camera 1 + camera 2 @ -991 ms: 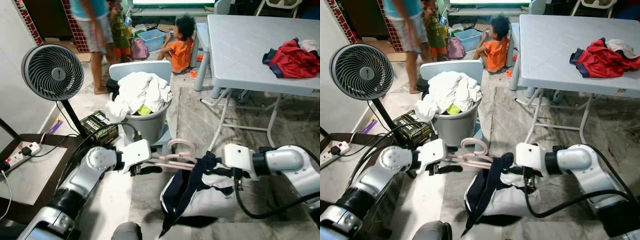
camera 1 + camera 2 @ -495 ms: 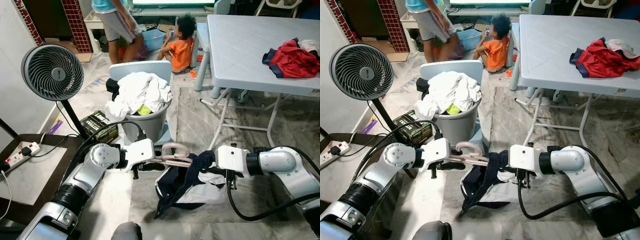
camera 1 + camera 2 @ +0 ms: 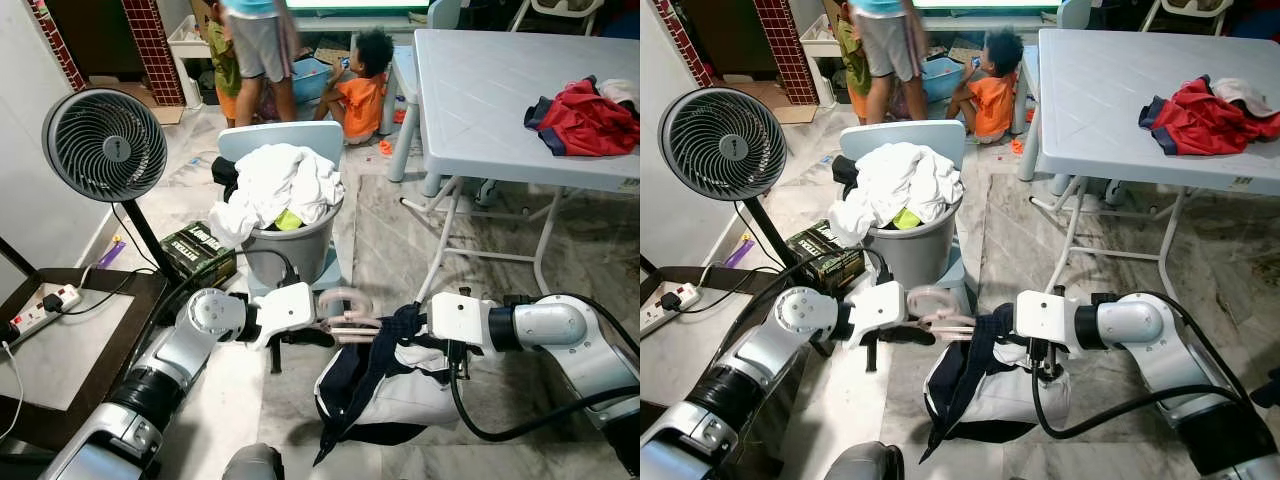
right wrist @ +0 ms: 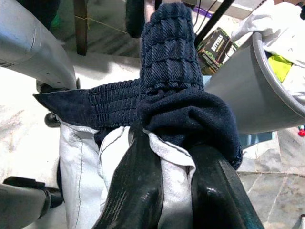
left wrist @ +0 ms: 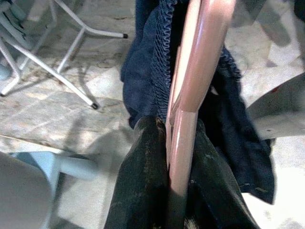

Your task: Hang hanger

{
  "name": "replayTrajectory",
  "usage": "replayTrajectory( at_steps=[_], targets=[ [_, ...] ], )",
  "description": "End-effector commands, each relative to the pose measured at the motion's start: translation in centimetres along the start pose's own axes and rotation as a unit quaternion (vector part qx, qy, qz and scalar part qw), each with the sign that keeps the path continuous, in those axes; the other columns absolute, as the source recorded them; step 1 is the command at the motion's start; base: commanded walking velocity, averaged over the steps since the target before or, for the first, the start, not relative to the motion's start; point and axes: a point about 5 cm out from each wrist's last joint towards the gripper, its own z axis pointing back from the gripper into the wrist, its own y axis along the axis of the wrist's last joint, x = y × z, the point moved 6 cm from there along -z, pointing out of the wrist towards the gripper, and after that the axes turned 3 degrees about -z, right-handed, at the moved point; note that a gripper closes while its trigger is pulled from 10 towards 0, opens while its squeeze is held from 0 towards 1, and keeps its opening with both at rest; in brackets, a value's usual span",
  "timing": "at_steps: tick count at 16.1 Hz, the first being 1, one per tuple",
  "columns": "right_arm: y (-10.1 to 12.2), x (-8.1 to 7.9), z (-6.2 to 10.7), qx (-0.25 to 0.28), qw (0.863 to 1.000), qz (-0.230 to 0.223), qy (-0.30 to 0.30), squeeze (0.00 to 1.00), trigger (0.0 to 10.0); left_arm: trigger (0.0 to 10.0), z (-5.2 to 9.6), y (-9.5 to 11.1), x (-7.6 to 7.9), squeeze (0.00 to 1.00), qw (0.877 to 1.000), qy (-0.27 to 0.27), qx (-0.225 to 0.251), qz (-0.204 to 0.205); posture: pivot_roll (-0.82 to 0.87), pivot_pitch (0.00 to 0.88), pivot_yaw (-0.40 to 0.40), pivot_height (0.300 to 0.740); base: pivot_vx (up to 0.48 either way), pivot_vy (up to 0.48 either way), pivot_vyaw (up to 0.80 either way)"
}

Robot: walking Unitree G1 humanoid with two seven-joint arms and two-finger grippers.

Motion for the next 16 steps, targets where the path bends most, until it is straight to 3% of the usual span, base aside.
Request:
replayTrajectory(
  at_steps=[1, 7, 8, 11, 14, 16],
  targets=[
    [1.9, 1.0, 0.0, 0.035, 0.999, 0.027, -0.015, 0.00, 10.0, 0.0, -0.1, 0.5, -0.1, 0.00, 1.000, 0.001, 0.012, 0.007, -0.02, 0.010, 0.022, 0.740, 0.000, 0.000, 0.00],
    [2.2, 1.1, -0.1, 0.046, 0.999, 0.022, -0.012, 0.00, 10.0, 0.0, 0.0, 0.6, -0.9, 0.00, 0.999, 0.031, 0.028, 0.026, -0.02, 0.009, 0.020, 0.740, 0.000, 0.000, 0.00],
    [2.3, 1.1, -0.1, 0.050, 0.999, 0.014, -0.008, 1.00, 10.0, 0.0, 0.0, 0.6, -1.1, 0.00, 0.998, 0.041, 0.029, 0.025, -0.02, 0.009, 0.020, 0.740, 0.000, 0.000, 0.00],
    [2.5, 1.6, 0.2, 0.065, 0.998, -0.006, -0.021, 1.00, 10.0, 0.0, 0.0, 0.7, -1.9, 0.00, 0.994, 0.082, 0.046, 0.048, -0.02, 0.006, 0.020, 0.740, 0.000, 0.000, 0.00],
    [3.3, 3.4, 0.6, 0.114, 0.989, -0.058, -0.077, 1.00, 10.0, 0.0, 0.5, 0.8, -3.9, 0.00, 0.979, 0.165, 0.078, 0.089, -0.01, 0.005, 0.020, 0.740, 0.000, 0.000, 0.00],
    [3.0, 3.5, 0.5, 0.114, 0.988, -0.060, -0.081, 1.00, 10.0, 0.0, 0.8, 1.2, -4.8, 0.00, 0.971, 0.194, 0.096, 0.102, -0.01, 0.004, 0.019, 0.740, 0.000, 0.000, 0.00]
  ],
)
